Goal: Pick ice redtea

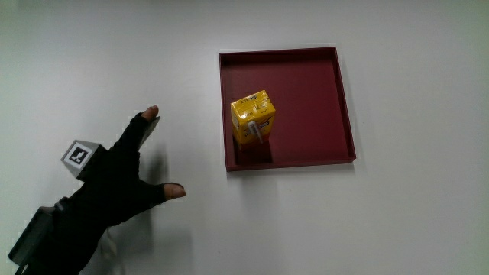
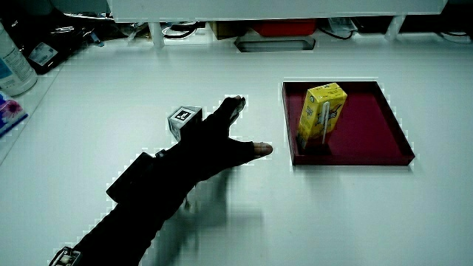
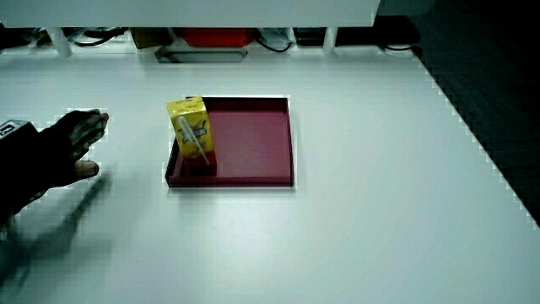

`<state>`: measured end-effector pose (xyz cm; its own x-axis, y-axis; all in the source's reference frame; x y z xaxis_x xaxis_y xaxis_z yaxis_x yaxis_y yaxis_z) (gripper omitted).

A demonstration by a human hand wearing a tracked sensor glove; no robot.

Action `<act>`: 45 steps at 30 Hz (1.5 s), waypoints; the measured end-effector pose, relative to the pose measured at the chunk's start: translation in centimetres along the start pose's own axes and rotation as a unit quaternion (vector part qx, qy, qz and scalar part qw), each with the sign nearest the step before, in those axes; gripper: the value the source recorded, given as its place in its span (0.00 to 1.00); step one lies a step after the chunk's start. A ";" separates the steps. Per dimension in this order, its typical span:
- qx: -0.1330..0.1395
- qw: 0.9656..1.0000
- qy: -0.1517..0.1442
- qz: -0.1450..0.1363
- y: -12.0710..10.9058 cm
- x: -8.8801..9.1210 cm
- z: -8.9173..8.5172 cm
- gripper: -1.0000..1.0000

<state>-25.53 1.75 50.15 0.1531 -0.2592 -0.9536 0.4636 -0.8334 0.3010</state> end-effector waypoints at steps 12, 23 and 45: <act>-0.017 1.000 0.007 0.008 3.7 1.1 -2.0 0.50; -0.022 1.000 -0.006 0.000 7.3 1.6 -4.6 0.50; -0.022 0.999 -0.028 -0.013 10.9 0.9 -7.9 0.50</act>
<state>-13.50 -3.71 52.66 0.0910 -0.2659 -0.9597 0.5043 -0.8187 0.2747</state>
